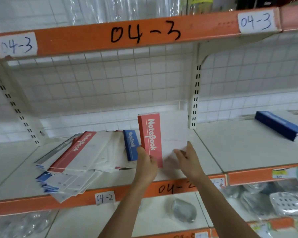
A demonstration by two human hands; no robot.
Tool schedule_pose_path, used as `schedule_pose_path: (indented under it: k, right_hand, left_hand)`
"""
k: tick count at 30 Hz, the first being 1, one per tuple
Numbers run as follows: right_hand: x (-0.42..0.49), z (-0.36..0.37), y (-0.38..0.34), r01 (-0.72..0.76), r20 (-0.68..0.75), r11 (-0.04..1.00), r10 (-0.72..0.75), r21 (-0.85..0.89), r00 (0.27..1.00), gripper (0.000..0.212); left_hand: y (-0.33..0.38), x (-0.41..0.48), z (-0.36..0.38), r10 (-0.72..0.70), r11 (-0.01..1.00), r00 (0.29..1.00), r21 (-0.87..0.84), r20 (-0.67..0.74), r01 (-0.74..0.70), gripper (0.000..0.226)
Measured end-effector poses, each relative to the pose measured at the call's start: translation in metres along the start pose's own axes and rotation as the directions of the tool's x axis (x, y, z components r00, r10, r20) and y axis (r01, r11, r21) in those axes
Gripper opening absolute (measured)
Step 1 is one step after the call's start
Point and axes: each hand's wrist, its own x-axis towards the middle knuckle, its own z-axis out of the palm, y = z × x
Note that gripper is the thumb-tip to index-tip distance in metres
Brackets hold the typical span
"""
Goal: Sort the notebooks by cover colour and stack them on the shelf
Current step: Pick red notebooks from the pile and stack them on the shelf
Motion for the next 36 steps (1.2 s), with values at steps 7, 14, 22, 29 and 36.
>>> schedule_pose_path:
  k: [7, 14, 22, 29, 36]
  right_hand:
    - [-0.012, 0.000, -0.006, -0.100, -0.082, 0.995, 0.098, -0.016, 0.992, 0.026]
    - [-0.033, -0.062, -0.026, -0.134, -0.300, 0.989, 0.149, 0.068, 0.942, 0.017]
    - [-0.069, -0.195, 0.024, -0.332, -0.454, 0.933, 0.359, 0.142, 0.815, 0.017]
    - [-0.116, -0.340, 0.051, -0.353, -0.535, 0.932, 0.342, 0.086, 0.773, 0.024]
    - [-0.139, -0.460, 0.051, -0.345, -0.483, 0.929, 0.244, -0.131, 0.841, 0.032]
  left_hand:
    - [-0.013, 0.000, 0.004, 0.019, 0.993, 0.997, 0.112, 0.069, -0.026, 0.031]
    - [0.022, -0.014, 0.035, 0.250, 0.963, 0.925, 0.030, 0.287, -0.270, 0.093]
    - [0.083, -0.075, 0.136, 0.217, 0.936, 0.773, 0.099, 0.596, -0.339, 0.135]
    - [0.144, -0.143, 0.264, 0.242, 0.911, 0.728, 0.109, 0.641, -0.399, 0.134]
    - [0.190, -0.176, 0.377, 0.285, 0.927, 0.791, 0.055, 0.541, -0.372, 0.118]
